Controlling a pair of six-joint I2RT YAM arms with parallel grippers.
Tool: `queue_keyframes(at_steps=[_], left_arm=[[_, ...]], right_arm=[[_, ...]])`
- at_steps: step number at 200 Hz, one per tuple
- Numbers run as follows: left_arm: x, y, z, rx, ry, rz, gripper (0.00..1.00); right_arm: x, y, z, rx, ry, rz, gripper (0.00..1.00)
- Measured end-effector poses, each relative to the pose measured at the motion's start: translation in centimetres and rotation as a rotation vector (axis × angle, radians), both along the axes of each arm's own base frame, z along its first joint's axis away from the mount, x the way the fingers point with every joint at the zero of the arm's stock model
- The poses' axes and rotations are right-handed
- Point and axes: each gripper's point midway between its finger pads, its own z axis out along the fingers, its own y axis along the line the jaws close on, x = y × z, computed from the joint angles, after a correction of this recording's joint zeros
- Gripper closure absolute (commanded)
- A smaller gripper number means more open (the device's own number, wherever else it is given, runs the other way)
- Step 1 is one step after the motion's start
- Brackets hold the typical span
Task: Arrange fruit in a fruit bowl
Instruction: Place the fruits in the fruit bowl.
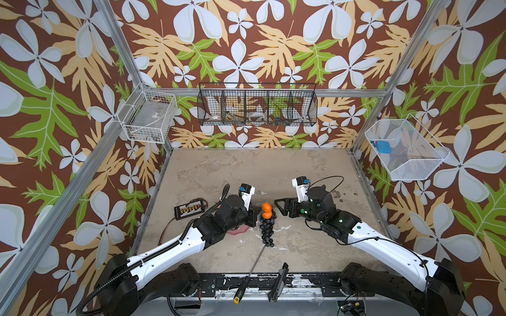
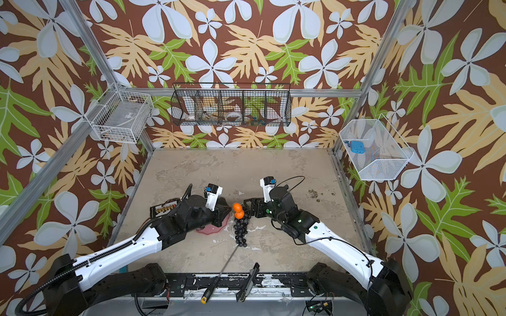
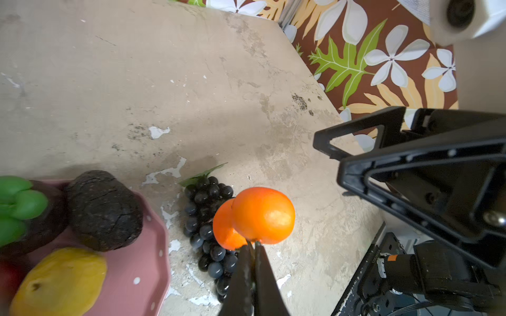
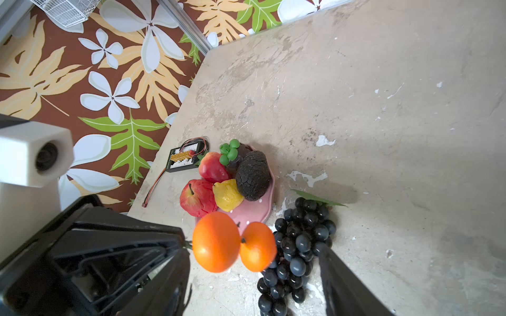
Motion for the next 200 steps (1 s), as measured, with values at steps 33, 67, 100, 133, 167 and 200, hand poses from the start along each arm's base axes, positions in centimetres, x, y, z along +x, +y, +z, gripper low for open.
queue_keyframes(at_steps=[33,67,100,133,167,200], left_arm=[[0.0,2.8,0.4,0.11,0.006,0.088,0.99],[-0.2,5.3,-0.8,0.263,0.055,0.139,0.99],[0.0,6.2,-1.6,0.383,0.097,0.152,0.99],[0.2,6.4,-3.2,0.497,0.152,0.137,0.99],[0.0,6.0,-5.1,0.553,0.216,0.104,0.99],[0.3,5.1,-6.6,0.595,0.255,0.071,0.99]], right_arm=[[0.0,-1.0,-1.4,-0.056,0.001,-0.028,0.26],[-0.3,-1.4,-2.8,-0.078,0.023,-0.029,0.25],[-0.7,-1.6,-4.0,-0.093,0.041,-0.029,0.25],[-0.8,-1.8,-4.3,-0.094,0.043,-0.029,0.25],[-1.1,-2.0,-4.7,-0.097,0.045,-0.029,0.25],[-1.1,-2.1,-5.0,-0.099,0.047,-0.031,0.25]])
